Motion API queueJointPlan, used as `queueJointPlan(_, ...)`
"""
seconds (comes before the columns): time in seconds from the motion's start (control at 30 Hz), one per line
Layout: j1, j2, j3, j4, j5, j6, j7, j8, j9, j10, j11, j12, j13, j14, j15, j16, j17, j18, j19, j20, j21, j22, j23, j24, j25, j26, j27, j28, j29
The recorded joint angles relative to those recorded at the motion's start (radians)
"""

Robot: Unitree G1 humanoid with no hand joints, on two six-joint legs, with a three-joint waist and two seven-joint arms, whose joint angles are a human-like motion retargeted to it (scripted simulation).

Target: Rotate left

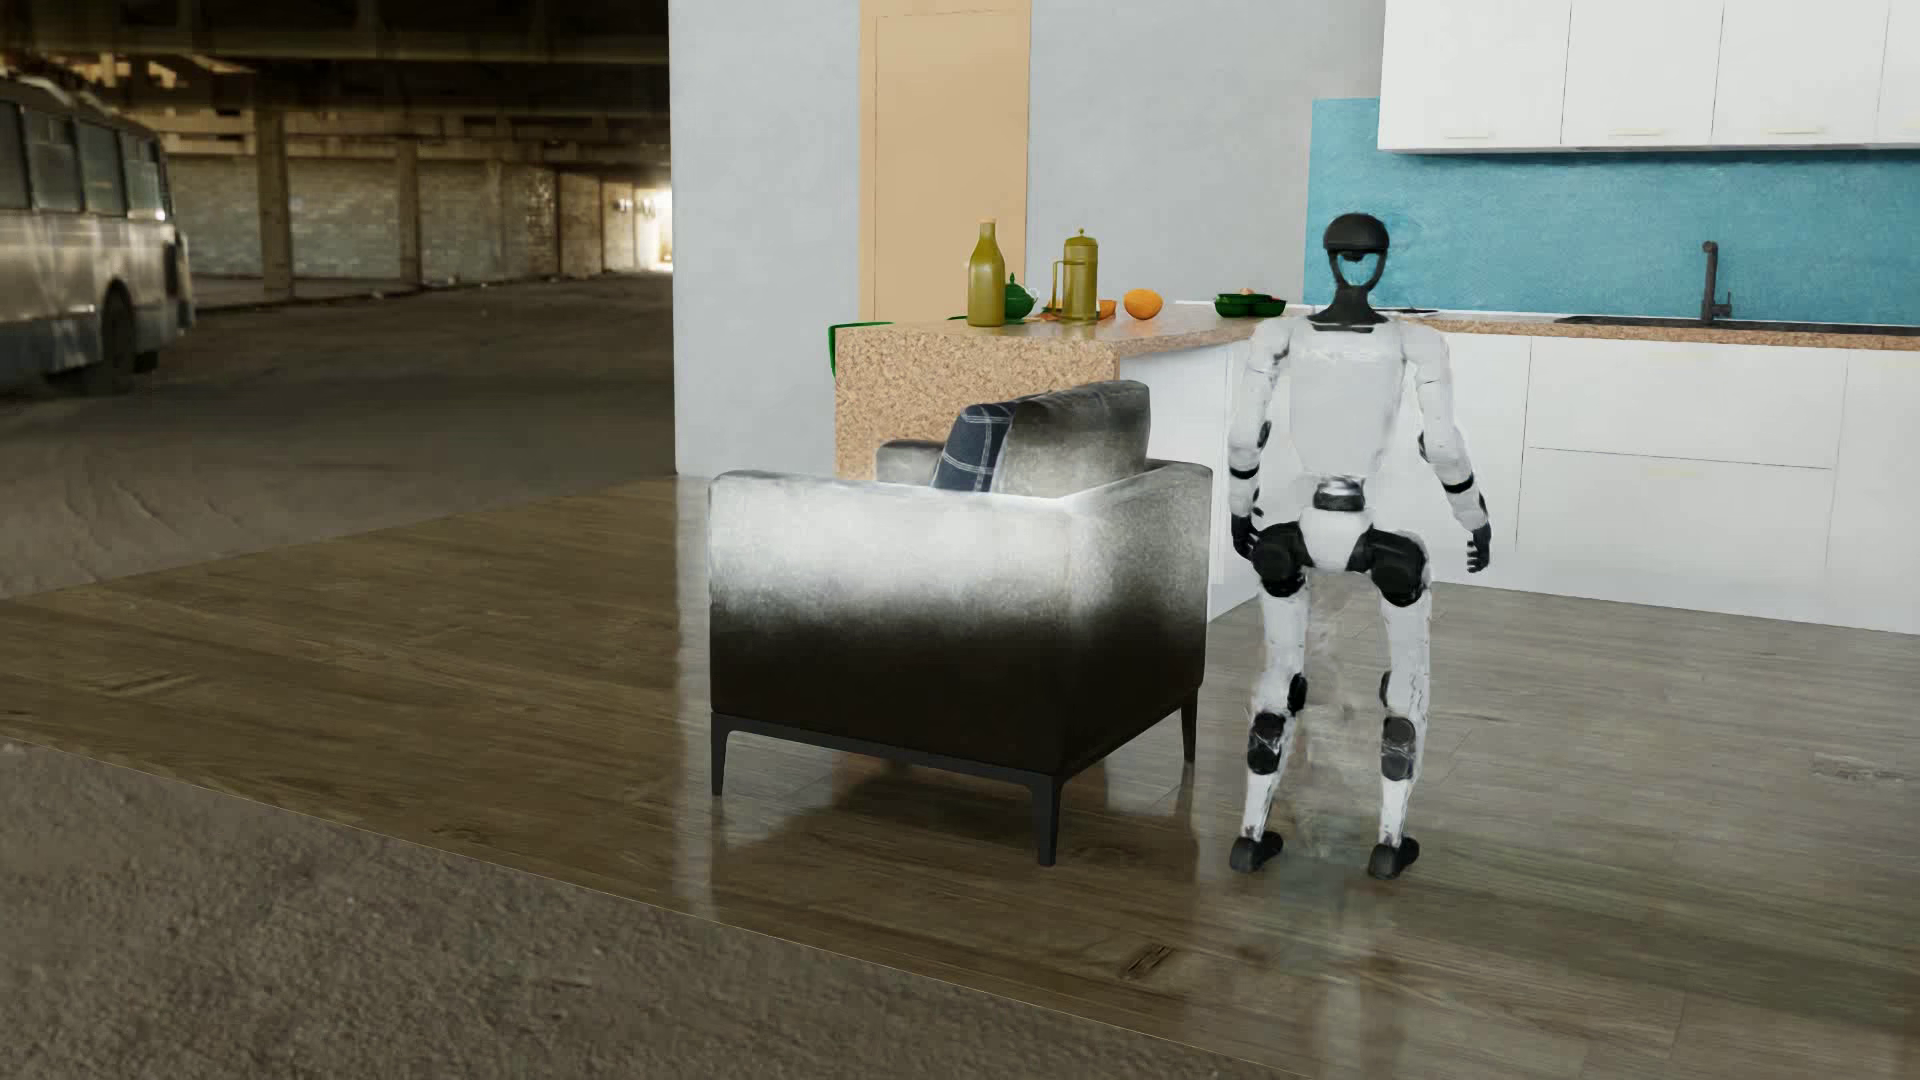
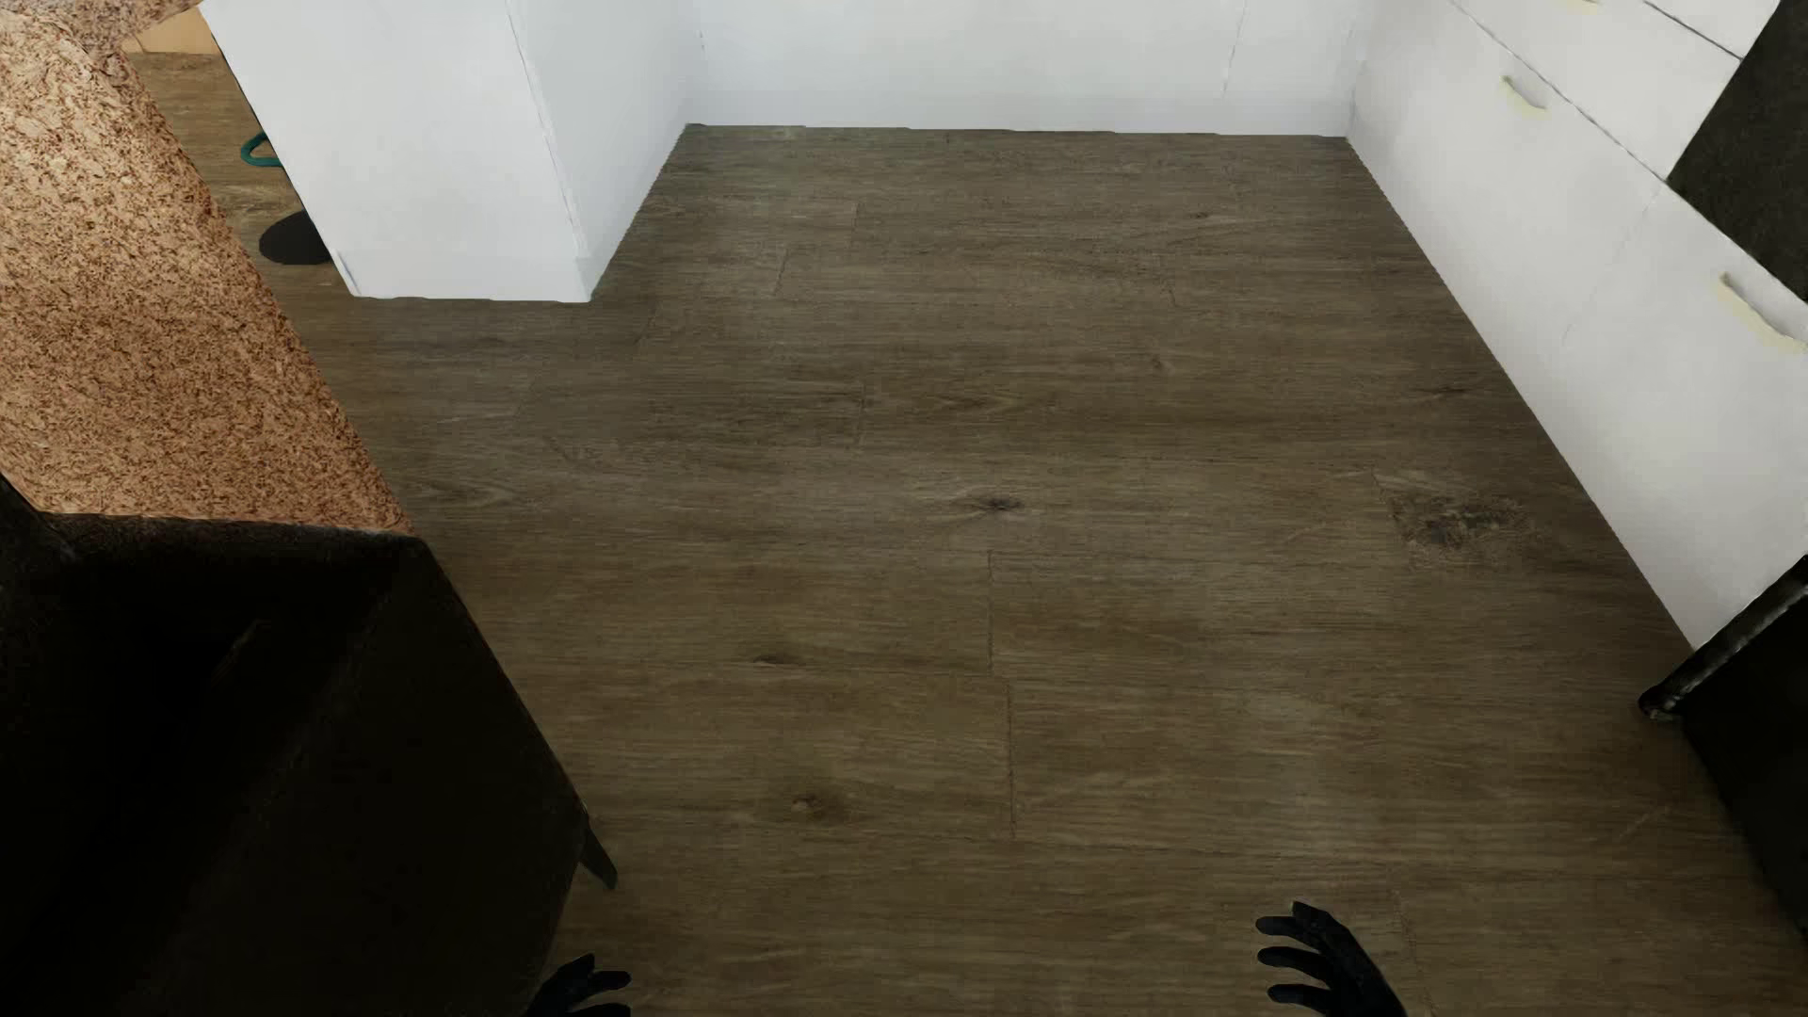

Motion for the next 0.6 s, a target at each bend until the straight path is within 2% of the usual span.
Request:
queueJointPlan(0.03, -0.045, -0.025, 0.054, 0.014, -0.006, 0.017, -0.012, -0.029, -0.013, 0.057, 0.029, 0.010, 0.014, -0.011, -0.012, -0.031, 0.043, -0.004, 0.039, -0.018, 0.041, 0.041, 0.017, 0.001, -0.001, 0.003, 0.030, -0.008, -0.020)
queueJointPlan(0.07, -0.080, -0.048, 0.089, 0.019, -0.016, 0.016, -0.025, -0.053, -0.020, 0.096, 0.065, 0.034, 0.012, -0.018, -0.046, 0.003, 0.079, -0.012, 0.044, -0.036, 0.082, 0.071, -0.008, 0.006, -0.004, 0.016, 0.072, -0.029, -0.035)
queueJointPlan(0.1, -0.103, -0.059, 0.107, 0.018, -0.016, 0.014, -0.039, -0.062, -0.022, 0.113, 0.068, 0.055, -0.002, -0.012, -0.029, 0.008, 0.081, -0.017, 0.026, -0.033, 0.099, 0.082, -0.009, 0.007, -0.009, 0.042, 0.078, -0.037, -0.040)
queueJointPlan(0.13, -0.117, -0.062, 0.127, 0.011, -0.019, 0.003, -0.045, -0.063, -0.016, 0.124, 0.058, 0.065, -0.013, -0.028, 0.014, -0.010, 0.084, -0.017, -0.012, -0.023, 0.090, 0.068, -0.006, 0.002, -0.017, 0.077, 0.066, -0.036, -0.042)
queueJointPlan(0.17, -0.127, -0.061, 0.144, 0.012, -0.028, -0.002, -0.044, -0.071, -0.002, 0.135, 0.049, 0.056, -0.029, -0.076, 0.026, -0.020, 0.069, -0.012, -0.016, -0.040, 0.086, 0.047, 0.006, -0.016, -0.025, 0.113, 0.047, -0.037, -0.040)
queueJointPlan(0.2, -0.132, -0.049, 0.152, 0.032, -0.032, 0.007, -0.028, -0.085, 0.012, 0.140, 0.025, 0.048, -0.026, -0.101, 0.048, -0.009, 0.047, 0.016, -0.024, -0.066, 0.083, 0.049, -0.021, -0.039, -0.035, 0.135, 0.039, -0.049, -0.031)
queueJointPlan(0.23, -0.135, -0.044, 0.147, 0.050, -0.036, 0.014, -0.020, -0.097, 0.024, 0.128, 0.013, 0.038, -0.035, -0.081, 0.053, -0.008, 0.051, -0.030, -0.028, -0.059, 0.074, 0.060, -0.022, -0.058, -0.048, 0.151, 0.032, -0.061, -0.023)
queueJointPlan(0.27, -0.141, -0.052, 0.145, 0.061, -0.035, 0.014, -0.018, -0.100, 0.029, 0.094, 0.020, 0.006, -0.023, 0.025, 0.031, -0.013, 0.064, -0.052, -0.029, -0.036, 0.078, 0.089, -0.026, -0.068, -0.063, 0.160, 0.026, -0.068, -0.018)
queueJointPlan(0.3, -0.144, -0.063, 0.138, 0.048, -0.027, -0.001, -0.024, -0.073, 0.034, 0.069, 0.028, -0.001, -0.015, 0.077, 0.029, -0.010, 0.089, -0.050, -0.019, -0.052, 0.078, 0.080, -0.019, -0.059, -0.075, 0.162, 0.031, -0.061, -0.013)
queueJointPlan(0.37, -0.155, -0.066, 0.161, 0.024, -0.021, -0.011, -0.048, -0.051, 0.040, 0.049, 0.013, 0.008, 0.003, 0.084, 0.056, -0.043, 0.075, -0.048, -0.028, -0.049, 0.092, 0.046, -0.015, -0.023, -0.088, 0.139, 0.052, -0.024, 0.000)
queueJointPlan(0.4, -0.162, -0.049, 0.175, 0.043, -0.023, 0.014, -0.042, -0.073, 0.058, 0.076, 0.003, -0.008, -0.015, 0.044, 0.058, -0.029, 0.053, -0.006, -0.029, -0.066, 0.071, 0.043, -0.008, -0.014, -0.084, 0.127, 0.072, -0.020, 0.008)
queueJointPlan(0.43, -0.177, -0.049, 0.167, 0.061, -0.031, 0.028, -0.030, -0.090, 0.065, 0.100, 0.007, -0.012, -0.039, 0.004, 0.055, -0.003, 0.050, -0.009, -0.028, -0.071, 0.071, 0.047, -0.016, -0.009, -0.077, 0.115, 0.093, -0.029, 0.010)
queueJointPlan(0.47, -0.180, -0.051, 0.156, 0.079, -0.042, 0.035, -0.020, -0.102, 0.066, 0.087, 0.020, -0.009, -0.039, 0.062, 0.043, 0.019, 0.057, -0.096, -0.025, -0.045, 0.090, 0.058, -0.041, -0.002, -0.072, 0.101, 0.101, -0.040, 0.005)
queueJointPlan(0.5, -0.176, -0.047, 0.160, 0.069, -0.048, 0.037, -0.029, -0.107, 0.064, 0.072, 0.026, -0.004, -0.027, 0.098, 0.033, 0.016, 0.084, -0.064, -0.023, -0.041, 0.086, 0.070, -0.038, 0.008, -0.069, 0.090, 0.089, -0.036, -0.003)
queueJointPlan(0.53, -0.169, -0.042, 0.169, 0.051, -0.057, 0.025, -0.040, -0.093, 0.071, 0.060, 0.035, -0.002, -0.021, 0.105, 0.020, 0.007, 0.108, -0.064, -0.017, -0.049, 0.084, 0.059, -0.039, 0.018, -0.066, 0.086, 0.080, -0.030, -0.010)
queueJointPlan(0.6, -0.160, -0.028, 0.196, 0.029, -0.061, 0.016, -0.063, -0.085, 0.077, 0.041, 0.037, 0.004, -0.026, 0.114, 0.005, -0.029, 0.062, -0.065, -0.013, -0.063, 0.074, 0.056, -0.031, 0.010, -0.047, 0.076, 0.057, -0.022, 0.000)
